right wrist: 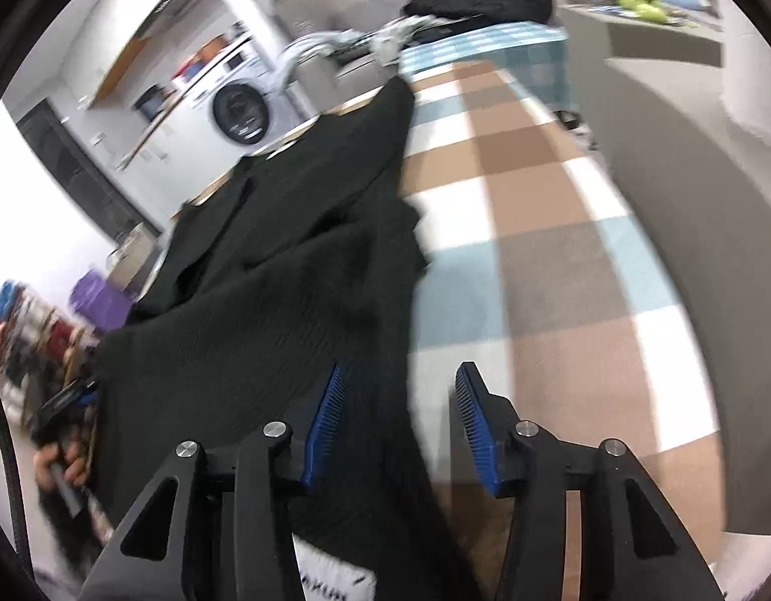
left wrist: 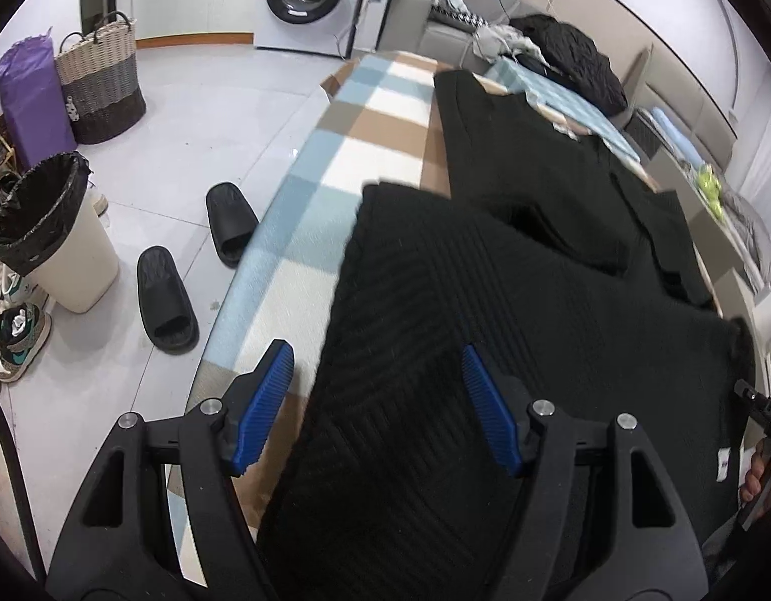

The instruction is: Fold small clothes

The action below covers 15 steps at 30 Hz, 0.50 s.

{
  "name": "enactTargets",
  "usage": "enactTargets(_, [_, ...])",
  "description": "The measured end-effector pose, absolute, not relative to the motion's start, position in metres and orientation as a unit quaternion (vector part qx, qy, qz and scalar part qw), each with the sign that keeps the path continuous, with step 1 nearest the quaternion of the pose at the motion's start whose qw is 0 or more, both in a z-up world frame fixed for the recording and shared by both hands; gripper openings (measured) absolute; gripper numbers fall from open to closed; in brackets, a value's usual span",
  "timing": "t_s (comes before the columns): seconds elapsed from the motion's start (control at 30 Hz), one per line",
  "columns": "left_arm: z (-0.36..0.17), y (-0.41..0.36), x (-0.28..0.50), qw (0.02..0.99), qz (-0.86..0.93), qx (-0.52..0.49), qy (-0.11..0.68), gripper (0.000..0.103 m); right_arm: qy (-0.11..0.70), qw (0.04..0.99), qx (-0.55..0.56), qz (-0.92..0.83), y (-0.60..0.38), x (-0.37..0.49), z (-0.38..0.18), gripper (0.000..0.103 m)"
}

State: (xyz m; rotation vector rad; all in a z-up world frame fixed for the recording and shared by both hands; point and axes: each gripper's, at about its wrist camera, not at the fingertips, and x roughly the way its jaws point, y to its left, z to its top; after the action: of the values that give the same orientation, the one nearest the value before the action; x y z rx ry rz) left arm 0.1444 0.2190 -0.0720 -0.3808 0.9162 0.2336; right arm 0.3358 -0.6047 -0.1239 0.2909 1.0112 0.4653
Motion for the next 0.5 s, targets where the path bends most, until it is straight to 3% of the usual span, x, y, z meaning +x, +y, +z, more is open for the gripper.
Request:
enactTargets(0.03, [-0.074, 0.217, 0.145, 0.873, 0.107, -0.180, 0.440, 0.067, 0.481, 0.835, 0.133, 0.231, -0.601, 0.334, -0.125, 0.047])
enactTargets(0.1, [-0.074, 0.212, 0.146, 0.880, 0.105, -0.171, 0.431, 0.051, 0.476, 0.839, 0.108, 0.240, -0.590, 0.330, -0.126, 0.044])
enactTargets(0.13, [-0.074, 0.209, 0.146, 0.882, 0.102, -0.168, 0.429, 0.030, 0.471, 0.843, 0.093, 0.242, -0.585, 0.329, -0.125, 0.027])
enactTargets(0.17, [-0.074, 0.207, 0.146, 0.883, 0.097, -0.166, 0.427, 0.010, 0.467, 0.846, 0.083, 0.244, -0.582, 0.328, -0.124, 0.018])
enactTargets(0.2, [-0.071, 0.206, 0.146, 0.887, 0.095, -0.165, 0.421, 0.004, 0.458, 0.851, 0.073, 0.246, -0.578, 0.326, -0.122, 0.005])
enactTargets(0.5, [-0.026, 0.201, 0.117, 0.925, 0.073, -0.167, 0.334, 0.004, 0.316, 0.901, 0.161, 0.251, -0.619, 0.304, -0.078, 0.004])
